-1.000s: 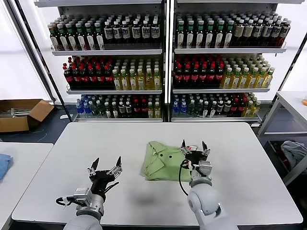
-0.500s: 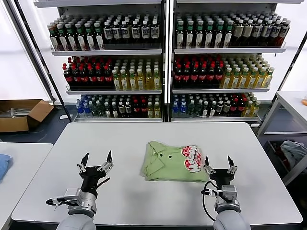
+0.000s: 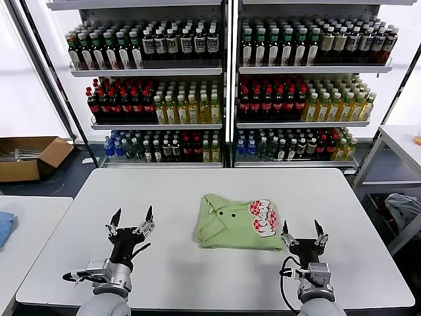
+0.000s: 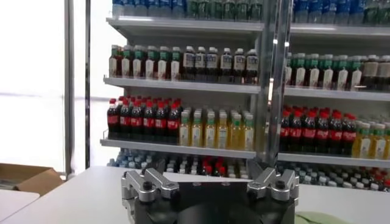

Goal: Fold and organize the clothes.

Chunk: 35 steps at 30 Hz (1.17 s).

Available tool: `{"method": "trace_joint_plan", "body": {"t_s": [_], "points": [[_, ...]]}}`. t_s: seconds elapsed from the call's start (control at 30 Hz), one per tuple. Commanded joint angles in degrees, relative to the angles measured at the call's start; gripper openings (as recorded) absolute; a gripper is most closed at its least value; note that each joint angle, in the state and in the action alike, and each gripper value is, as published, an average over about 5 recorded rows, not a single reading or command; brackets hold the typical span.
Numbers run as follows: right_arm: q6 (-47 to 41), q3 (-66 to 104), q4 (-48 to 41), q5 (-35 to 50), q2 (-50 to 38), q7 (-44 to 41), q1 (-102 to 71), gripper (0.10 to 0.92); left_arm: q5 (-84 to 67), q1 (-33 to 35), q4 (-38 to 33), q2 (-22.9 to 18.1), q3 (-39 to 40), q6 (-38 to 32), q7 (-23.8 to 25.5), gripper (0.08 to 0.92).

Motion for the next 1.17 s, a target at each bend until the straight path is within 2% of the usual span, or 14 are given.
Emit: {"method": "trace_joint_plan", "body": {"t_s": [0.03, 1.17], "points": [[-0.2, 0.3, 2.8, 0.0, 0.0, 0.1, -1.8, 0.823, 0.4, -0.3, 0.1, -0.3, -0.3, -0.3, 0.5, 0.823], [-0.3, 1.5, 3.6, -1.7, -0.4, -0.3, -5.7, 0.823, 2.6, -0.1, 0.4, -0.3, 1.2, 0.7, 0.7, 0.823]]}}
